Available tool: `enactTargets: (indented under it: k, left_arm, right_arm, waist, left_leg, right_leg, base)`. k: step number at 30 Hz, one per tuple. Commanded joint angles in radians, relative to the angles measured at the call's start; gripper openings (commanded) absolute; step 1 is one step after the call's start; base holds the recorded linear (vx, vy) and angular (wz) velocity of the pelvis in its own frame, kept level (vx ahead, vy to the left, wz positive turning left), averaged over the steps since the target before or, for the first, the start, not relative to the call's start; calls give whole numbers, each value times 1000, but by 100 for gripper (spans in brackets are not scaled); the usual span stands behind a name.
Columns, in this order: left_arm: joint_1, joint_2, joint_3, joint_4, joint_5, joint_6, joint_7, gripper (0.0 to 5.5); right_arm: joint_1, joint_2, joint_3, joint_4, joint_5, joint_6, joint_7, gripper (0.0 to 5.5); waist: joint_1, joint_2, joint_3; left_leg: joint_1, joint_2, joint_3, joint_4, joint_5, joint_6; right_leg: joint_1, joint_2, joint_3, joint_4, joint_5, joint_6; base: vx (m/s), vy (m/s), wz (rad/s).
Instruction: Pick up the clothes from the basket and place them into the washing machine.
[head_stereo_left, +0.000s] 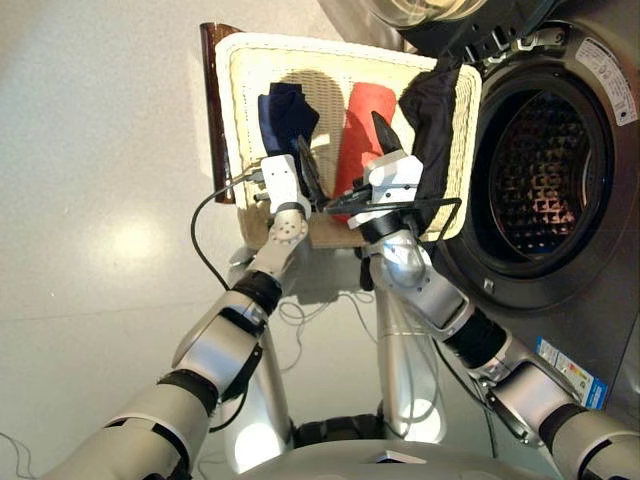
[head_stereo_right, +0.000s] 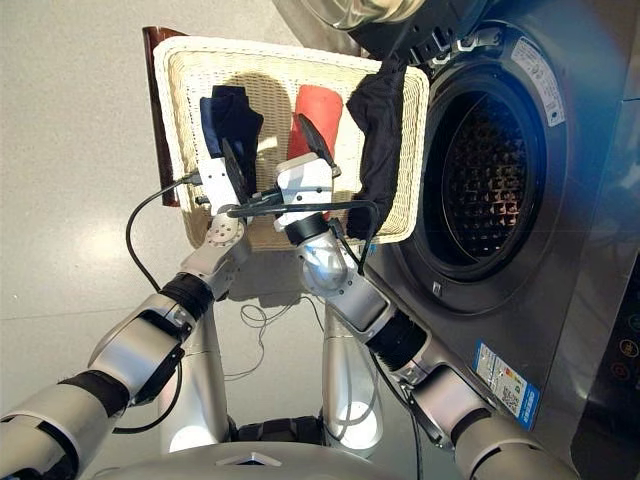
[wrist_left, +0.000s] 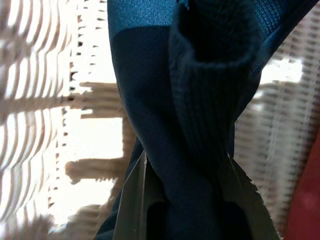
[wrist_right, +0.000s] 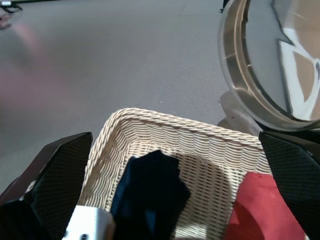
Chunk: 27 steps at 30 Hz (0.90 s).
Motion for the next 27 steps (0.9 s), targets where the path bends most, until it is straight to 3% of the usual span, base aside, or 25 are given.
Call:
enactTargets:
  k: [1,6,12,14,15,17,19,22,27]
  left_arm:
    - [-17,-23,-45,-57,104,-14,6,0]
    - [76,54,-55,-278,212,-27,26,0]
    - [189,146,-45,-548,349,-51,12,0]
    - [253,206,-29,-681,458,-61,19,0]
    - [254,206,-29,-682,459,-60,19,0]
    - [290,288,-25,-801,620,-59,51,0]
    - [301,325,-19,-858,664,-63,49,0]
    - [308,438,-76,-989,763,-81,32,0]
    - [291,498,-129,-1047,794,-95,32,0]
  right_arm:
    - [32,-36,-73,-139,74,-78,50,550]
    - [78,-92,-138,-152,57,-62,38,550]
    - [105,-110,-204,-157,92,-91,53,550]
    - [112,-127,-212,-166,150,-102,79,550]
    - [112,-127,-212,-166,150,-102,79,550]
    - [114,-153,-217,-194,187,-107,83,550]
    - [105,-178,-201,-209,246,-99,126,550]
    - [31,-288,-151,-285,369,-100,204,550]
    - [-80,-341,-70,-303,456,-103,244,550]
  waist:
    - [2,38,-7]
    - [18,46,-7]
    - [39,54,-7]
    - [50,59,-7]
    - [50,59,-7]
    - [57,61,-7]
    - [60,59,-7]
    - [67,60,-7]
    - [73,66,-7]
  left_leg:
    - [86,-14,14,-82,-20,-33]
    - [187,-28,32,-193,18,-32]
    - [253,-45,30,-250,37,-27]
    - [271,-45,26,-254,33,-27]
    - [272,-45,26,-254,33,-27]
    - [271,-46,21,-239,24,-28]
    - [270,-45,19,-234,22,-28]
    - [274,-40,21,-227,17,-31]
    - [274,-40,24,-224,17,-32]
  right_leg:
    - [12,-13,18,-58,20,21]
    - [109,-17,8,-167,59,30]
    - [177,-14,6,-222,73,36]
    - [200,-16,1,-230,66,34]
    - [201,-16,1,-230,66,34]
    - [207,-19,4,-225,60,32]
    - [206,-18,6,-218,58,32]
    - [212,-22,1,-214,51,33]
    - [209,-22,0,-212,50,34]
  base:
    - [0,0,0]
    - [0,0,0]
    - [9,-3,-1]
    - [0,0,0]
    - [0,0,0]
    - [0,0,0]
    - [0,0,0]
    - [0,0,0]
    - [0,0,0]
